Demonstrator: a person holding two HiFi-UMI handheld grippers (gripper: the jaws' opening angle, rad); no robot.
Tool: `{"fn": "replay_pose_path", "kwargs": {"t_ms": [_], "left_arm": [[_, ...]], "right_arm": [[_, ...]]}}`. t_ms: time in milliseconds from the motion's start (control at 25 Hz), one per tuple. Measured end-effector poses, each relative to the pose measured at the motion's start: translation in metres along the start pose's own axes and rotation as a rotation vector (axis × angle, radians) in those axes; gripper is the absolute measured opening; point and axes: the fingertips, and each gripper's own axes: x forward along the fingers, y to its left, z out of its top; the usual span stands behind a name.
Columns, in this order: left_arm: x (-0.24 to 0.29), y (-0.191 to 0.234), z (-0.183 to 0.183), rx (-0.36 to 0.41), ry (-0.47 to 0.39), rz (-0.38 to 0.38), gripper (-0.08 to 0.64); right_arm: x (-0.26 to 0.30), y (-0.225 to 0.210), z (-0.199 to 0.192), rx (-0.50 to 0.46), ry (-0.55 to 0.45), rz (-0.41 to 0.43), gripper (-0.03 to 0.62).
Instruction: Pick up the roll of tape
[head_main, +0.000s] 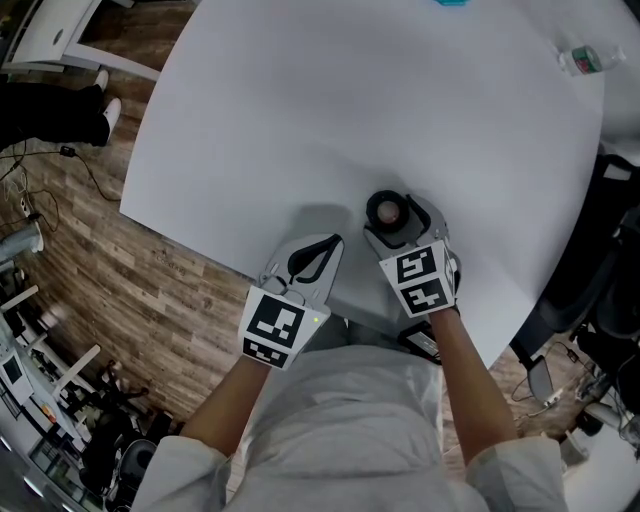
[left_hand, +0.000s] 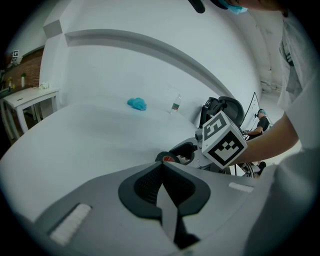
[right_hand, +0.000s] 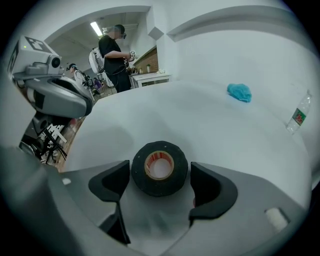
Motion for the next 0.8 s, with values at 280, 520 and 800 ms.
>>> {"fn": "replay_pose_path", "kwargs": {"t_ms": [280, 520, 800], "left_arm": [[0.0009, 0.0010, 0.0010, -0.001, -0.004, -0.004, 0.020], [0.0007, 0.0025, -0.0001, -0.005, -0.002, -0.003, 0.020], [0.0008, 0.0012, -0.0013, -0.008, -0.004, -0.004, 0.019]], "right_arm": [[0.0025, -0.0002, 0.0024, -0.001, 0.007, -0.012, 0.383], [0.0027, -0.0009, 0.0038, 0.004, 0.006, -0.009, 0.348], [0.0022, -0.0012, 0.0035, 0.011, -0.001, -0.016, 0.337]]}}
